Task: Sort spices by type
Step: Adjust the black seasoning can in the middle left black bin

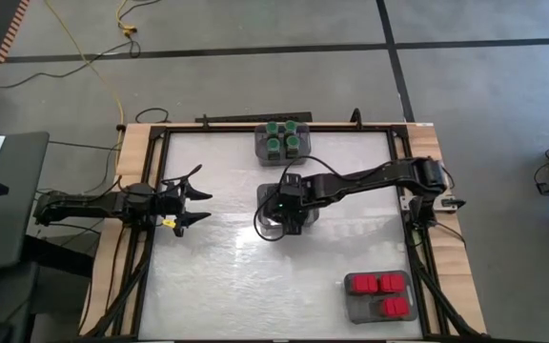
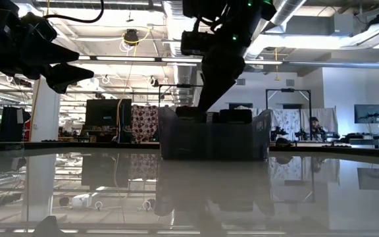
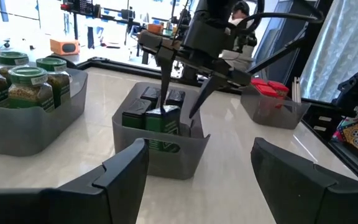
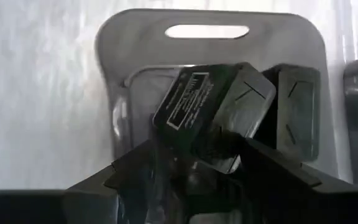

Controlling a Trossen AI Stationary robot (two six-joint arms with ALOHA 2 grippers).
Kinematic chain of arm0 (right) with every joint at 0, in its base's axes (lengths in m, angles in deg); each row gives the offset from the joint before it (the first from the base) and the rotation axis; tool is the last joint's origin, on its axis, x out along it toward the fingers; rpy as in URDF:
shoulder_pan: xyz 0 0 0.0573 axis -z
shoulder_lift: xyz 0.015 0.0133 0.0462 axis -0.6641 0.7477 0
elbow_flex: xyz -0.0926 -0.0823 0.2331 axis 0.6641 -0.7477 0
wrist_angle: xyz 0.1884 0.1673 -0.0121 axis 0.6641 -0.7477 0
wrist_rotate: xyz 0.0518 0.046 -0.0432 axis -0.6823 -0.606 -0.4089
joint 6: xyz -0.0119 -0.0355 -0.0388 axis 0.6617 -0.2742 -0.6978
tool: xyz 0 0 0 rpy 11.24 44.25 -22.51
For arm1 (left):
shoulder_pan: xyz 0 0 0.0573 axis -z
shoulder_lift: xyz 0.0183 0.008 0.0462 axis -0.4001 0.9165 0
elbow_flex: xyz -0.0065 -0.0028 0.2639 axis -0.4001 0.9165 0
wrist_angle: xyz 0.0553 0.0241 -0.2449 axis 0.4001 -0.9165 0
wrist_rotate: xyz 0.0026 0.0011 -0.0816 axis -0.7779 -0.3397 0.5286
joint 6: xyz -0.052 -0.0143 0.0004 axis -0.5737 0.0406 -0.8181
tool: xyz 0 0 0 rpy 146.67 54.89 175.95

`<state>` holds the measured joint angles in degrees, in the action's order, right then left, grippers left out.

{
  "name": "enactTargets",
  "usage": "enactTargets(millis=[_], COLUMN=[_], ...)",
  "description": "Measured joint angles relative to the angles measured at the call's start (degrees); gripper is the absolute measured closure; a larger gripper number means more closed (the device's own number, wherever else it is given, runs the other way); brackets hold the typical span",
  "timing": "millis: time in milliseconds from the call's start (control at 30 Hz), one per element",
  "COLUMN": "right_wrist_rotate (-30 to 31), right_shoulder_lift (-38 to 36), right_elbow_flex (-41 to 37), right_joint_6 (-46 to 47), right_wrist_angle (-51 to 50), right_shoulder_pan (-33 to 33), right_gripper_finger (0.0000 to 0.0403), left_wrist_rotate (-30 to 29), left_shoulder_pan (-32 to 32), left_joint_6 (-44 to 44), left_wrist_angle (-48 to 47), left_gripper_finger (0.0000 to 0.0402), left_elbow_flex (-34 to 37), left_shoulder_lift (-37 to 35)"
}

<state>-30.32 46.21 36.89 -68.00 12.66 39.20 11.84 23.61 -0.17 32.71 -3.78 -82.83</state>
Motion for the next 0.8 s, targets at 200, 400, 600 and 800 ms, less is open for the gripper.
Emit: enactTargets(millis=[200, 400, 600, 800], right_wrist_rotate=[-0.30, -0.33, -1.27, -1.27], right_shoulder_lift=[-1.88, -2.66, -2.66, -2.00], right_elbow_flex=[-0.07, -0.07, -0.07, -0.07], right_joint_6=[-0.38, -1.38, 6.12, 11.81], right_wrist_angle=[-0.36, 0.61, 0.58, 0.90], right_shoulder_pan=[-0.11, 0.00, -0.11, 0.37], right_gripper_finger=[0.0138, 0.0138, 0.0138, 0.0138], left_wrist_rotate=[0.01, 0.01, 0.01, 0.01], left_shoulder_pan=[-0.01, -0.01, -0.01, 0.01], left_joint_6=[0.01, -0.01, 0.00, 0.01], left_wrist_angle=[0.00, 0.02, 0.02, 0.02], left_gripper_finger=[0.0131, 0.0131, 0.0131, 0.0131], left_elbow_flex=[-0.01, -0.01, -0.01, -0.01], left_shoulder_lift=[0.00, 0.00, 0.00, 0.00])
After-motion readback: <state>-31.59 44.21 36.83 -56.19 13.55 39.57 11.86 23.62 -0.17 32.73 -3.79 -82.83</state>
